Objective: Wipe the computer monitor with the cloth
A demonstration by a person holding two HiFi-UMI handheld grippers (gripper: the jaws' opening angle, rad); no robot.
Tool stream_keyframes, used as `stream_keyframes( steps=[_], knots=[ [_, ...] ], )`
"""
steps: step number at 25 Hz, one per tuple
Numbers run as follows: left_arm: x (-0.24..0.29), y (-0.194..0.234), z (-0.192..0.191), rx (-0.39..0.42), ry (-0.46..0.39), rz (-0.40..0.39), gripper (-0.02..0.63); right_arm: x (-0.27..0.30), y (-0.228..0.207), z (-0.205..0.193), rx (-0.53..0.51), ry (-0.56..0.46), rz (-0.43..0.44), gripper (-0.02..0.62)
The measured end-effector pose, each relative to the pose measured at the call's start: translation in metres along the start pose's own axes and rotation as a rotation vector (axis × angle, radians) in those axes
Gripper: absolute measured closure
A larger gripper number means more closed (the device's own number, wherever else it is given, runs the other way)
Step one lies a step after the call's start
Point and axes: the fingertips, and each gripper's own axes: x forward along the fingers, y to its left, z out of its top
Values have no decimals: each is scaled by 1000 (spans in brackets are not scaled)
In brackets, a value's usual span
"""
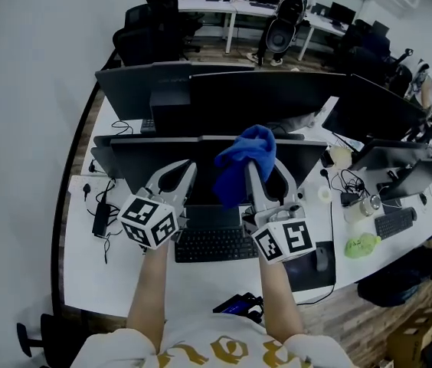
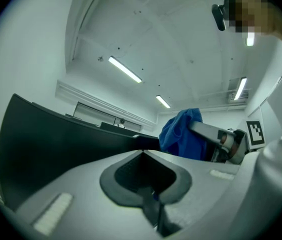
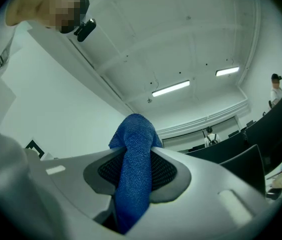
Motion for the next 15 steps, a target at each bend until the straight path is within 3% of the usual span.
stream_keyframes(
  steps=[15],
  knots=[
    [20,13,-7,-66,-21,-159,606,65,3,-10,-184,93,-58,453]
  ],
)
